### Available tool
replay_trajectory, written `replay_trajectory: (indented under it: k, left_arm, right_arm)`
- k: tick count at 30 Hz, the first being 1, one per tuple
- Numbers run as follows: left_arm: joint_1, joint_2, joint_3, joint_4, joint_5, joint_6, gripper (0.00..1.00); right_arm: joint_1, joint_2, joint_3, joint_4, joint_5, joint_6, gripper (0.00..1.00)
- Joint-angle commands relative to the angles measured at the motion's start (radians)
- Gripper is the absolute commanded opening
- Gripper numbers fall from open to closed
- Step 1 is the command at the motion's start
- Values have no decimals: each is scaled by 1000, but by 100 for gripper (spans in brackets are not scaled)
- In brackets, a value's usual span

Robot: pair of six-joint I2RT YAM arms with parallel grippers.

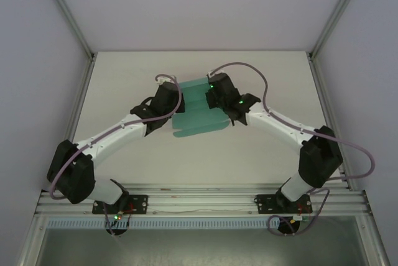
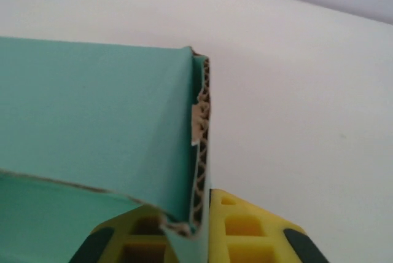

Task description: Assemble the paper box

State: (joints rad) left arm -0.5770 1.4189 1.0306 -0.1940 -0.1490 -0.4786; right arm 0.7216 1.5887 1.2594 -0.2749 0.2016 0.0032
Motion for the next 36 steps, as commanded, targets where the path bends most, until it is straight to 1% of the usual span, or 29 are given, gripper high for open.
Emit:
replay_trajectory:
  k: [1, 3, 5, 7, 9, 10, 13, 15, 17, 19, 20, 21, 23, 24, 25, 27, 28, 29, 30, 32, 35, 36]
  left_arm:
    - [-21, 11, 52, -48, -38, -67, 0]
    - [-21, 18, 67, -90, -81, -121, 0]
    - [-22, 23, 84, -131, -123, -147, 0]
    - [-20, 26, 95, -162, -143, -165, 0]
    - [-20, 27, 106, -193, -163, -181, 0]
    - [-20, 30, 113, -204, -172, -187, 0]
    - [-18, 40, 127, -225, -190, -199, 0]
    - [-18, 48, 135, -229, -181, -203, 0]
    - [-18, 51, 133, -210, -150, -192, 0]
    - [-18, 49, 127, -182, -113, -167, 0]
    - [-18, 48, 122, -168, -94, -151, 0]
    - [-19, 45, 115, -150, -75, -133, 0]
    - [-20, 33, 93, -114, -49, -113, 0]
    - [-20, 29, 83, -100, -43, -100, 0]
    - [-19, 25, 76, -93, -34, -84, 0]
    - [-18, 25, 77, -101, -32, -54, 0]
    - [-18, 26, 82, -117, -38, -38, 0]
    - [-16, 27, 88, -130, -44, -26, 0]
    - [-13, 29, 93, -145, -50, -16, 0]
    - [-9, 28, 108, -178, -54, 6, 0]
    - [-3, 22, 112, -183, 23, 114, 0]
    - [1, 20, 118, -196, 30, 135, 0]
  right_arm:
    - [8, 50, 51, -18, 383, 129, 4]
    - [7, 83, 88, -104, 521, 201, 0]
    - [7, 117, 121, -182, 627, 243, 0]
    - [7, 155, 153, -257, 725, 268, 0]
    - [5, 189, 184, -315, 784, 293, 0]
    - [4, 202, 195, -332, 792, 300, 0]
    - [4, 203, 199, -316, 774, 325, 0]
    - [3, 176, 175, -245, 713, 324, 0]
    - [-1, 122, 97, -60, 567, 237, 2]
    - [-2, 51, -14, 149, 374, 134, 13]
    - [-2, 8, -75, 244, 282, 114, 16]
    - [-4, -31, -130, 322, 201, 104, 21]
    - [-18, -111, -228, 448, 26, 98, 36]
    - [-25, -149, -265, 484, -44, 106, 45]
    - [-37, -189, -297, 503, -141, 106, 57]
    - [-52, -262, -338, 493, -274, 112, 78]
    - [-54, -303, -354, 473, -324, 114, 95]
    - [-53, -343, -370, 457, -346, 124, 100]
    - [-54, -383, -386, 443, -348, 139, 100]
    - [-54, -467, -413, 401, -297, 162, 100]
    - [-57, -591, -431, 306, -220, 166, 100]
    - [-58, -623, -428, 269, -207, 158, 100]
